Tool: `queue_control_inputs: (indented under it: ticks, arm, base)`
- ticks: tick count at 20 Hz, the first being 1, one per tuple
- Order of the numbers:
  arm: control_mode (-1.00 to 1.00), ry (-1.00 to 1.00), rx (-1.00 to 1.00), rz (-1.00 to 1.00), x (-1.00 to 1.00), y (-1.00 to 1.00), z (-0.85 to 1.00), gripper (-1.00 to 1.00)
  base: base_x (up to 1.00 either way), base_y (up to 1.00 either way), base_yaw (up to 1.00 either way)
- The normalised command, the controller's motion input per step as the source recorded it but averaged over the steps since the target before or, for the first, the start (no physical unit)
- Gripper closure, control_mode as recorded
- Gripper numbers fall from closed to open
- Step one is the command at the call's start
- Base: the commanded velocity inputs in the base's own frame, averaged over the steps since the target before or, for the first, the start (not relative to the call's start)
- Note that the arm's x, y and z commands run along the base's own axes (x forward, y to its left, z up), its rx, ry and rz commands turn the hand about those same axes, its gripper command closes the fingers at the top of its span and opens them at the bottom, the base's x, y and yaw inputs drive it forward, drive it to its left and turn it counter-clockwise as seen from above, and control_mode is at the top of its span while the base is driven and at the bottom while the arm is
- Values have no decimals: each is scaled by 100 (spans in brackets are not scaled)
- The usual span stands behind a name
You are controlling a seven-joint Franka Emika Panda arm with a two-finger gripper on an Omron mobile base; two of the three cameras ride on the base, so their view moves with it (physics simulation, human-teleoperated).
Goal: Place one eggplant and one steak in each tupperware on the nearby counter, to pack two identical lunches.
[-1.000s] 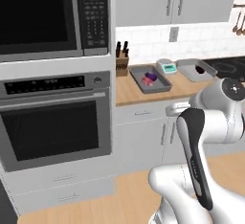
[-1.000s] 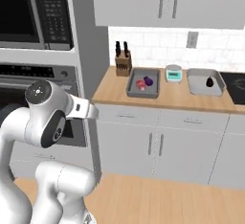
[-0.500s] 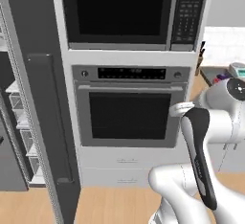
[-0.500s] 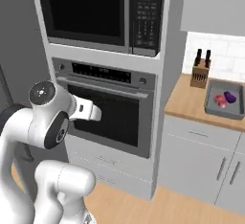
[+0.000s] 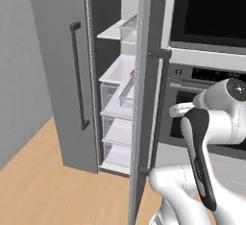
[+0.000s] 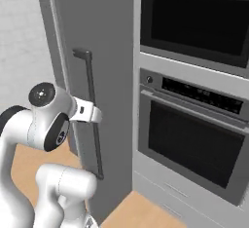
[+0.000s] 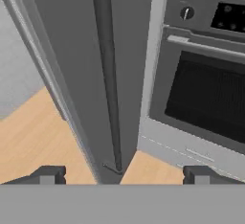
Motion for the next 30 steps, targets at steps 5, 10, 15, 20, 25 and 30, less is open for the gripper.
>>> queue_control_inputs:
  ticks: [5, 10, 15, 20, 25, 30]
  arm:
    - [100, 0, 0, 0, 0, 0, 0, -100]
    - [100, 0, 0, 0, 0, 0, 0, -100]
    - [100, 0, 0, 0, 0, 0, 0, -100]
    - [100, 0, 0, 0, 0, 0, 0, -100]
    - [100, 0, 0, 0, 0, 0, 0, -100]
    - [100, 0, 0, 0, 0, 0, 0, -100]
  base:
    - [0, 100, 43]
    - [23, 100, 27]
    - [43, 79, -2]
    - [38, 27, -32]
    - [30, 8, -44]
    - [27, 0, -44]
